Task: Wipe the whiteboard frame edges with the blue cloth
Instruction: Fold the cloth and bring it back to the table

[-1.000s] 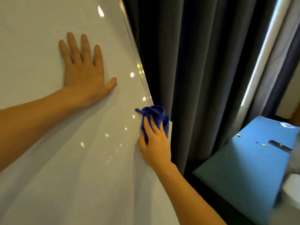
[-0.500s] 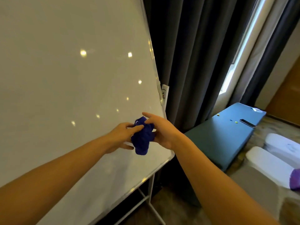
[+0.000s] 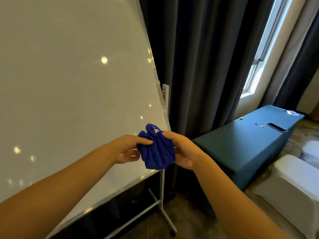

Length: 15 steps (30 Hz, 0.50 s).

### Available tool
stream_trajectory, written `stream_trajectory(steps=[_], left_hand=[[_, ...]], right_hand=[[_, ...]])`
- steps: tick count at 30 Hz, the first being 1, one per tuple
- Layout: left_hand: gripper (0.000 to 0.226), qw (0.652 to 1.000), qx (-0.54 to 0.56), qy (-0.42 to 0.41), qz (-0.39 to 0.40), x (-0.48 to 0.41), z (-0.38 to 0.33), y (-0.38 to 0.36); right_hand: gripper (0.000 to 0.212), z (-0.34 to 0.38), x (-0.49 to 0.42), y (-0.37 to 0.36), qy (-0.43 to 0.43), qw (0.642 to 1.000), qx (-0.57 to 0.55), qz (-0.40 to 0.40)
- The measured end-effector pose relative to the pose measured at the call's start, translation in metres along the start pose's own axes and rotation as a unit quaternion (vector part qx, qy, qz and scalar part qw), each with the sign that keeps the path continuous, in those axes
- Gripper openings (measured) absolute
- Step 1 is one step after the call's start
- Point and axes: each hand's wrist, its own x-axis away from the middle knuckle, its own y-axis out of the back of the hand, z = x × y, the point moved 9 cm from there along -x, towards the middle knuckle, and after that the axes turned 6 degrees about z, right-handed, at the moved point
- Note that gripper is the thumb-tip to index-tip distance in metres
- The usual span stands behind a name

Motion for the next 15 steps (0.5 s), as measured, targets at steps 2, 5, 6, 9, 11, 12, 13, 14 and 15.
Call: stream_trajectory(steps=[2, 5, 6, 9, 11, 12, 13, 14, 15], left_hand=[[0.035, 1.0, -0.009, -0.03, -0.001, -0.016, 0.002, -0.046], [0.035, 0.995, 0.047, -0.09, 0.016, -0.045, 0.008, -0.116], [0.034, 0.992, 0.083, -0.095, 0.024, -0.056, 0.015, -0.139], [0.044, 0.985, 0.135, -0.046, 0.094, -0.083, 0.045, -0.214], [0.07, 0.986, 0.11, -0.021, 0.126, -0.095, 0.063, -0.248], [0.083, 0.986, 0.108, -0.025, 0.127, -0.102, 0.068, -0.262], [0.091, 0.986, 0.11, -0.036, 0.119, -0.108, 0.069, -0.27], [0.095, 0.986, 0.111, -0.053, 0.112, -0.115, 0.068, -0.276], [0.096, 0.986, 0.11, -0.07, 0.104, -0.125, 0.066, -0.284]], right_hand=[[0.043, 0.0, 0.03, 0.042, -0.008, 0.998, 0.062, -0.019], [0.029, 0.0, 0.071, 0.111, -0.006, 0.989, 0.117, -0.095], [0.026, 0.001, 0.083, 0.134, 0.004, 0.987, 0.108, -0.116], [0.024, -0.002, 0.117, 0.195, 0.026, 0.987, -0.001, -0.156], [0.025, -0.007, 0.133, 0.227, 0.039, 0.983, -0.065, -0.169], [0.027, -0.009, 0.139, 0.246, 0.046, 0.979, -0.09, -0.176], [0.03, -0.011, 0.143, 0.261, 0.052, 0.975, -0.115, -0.183], [0.036, -0.012, 0.145, 0.276, 0.056, 0.971, -0.141, -0.187], [0.044, -0.014, 0.147, 0.293, 0.06, 0.967, -0.163, -0.185]])
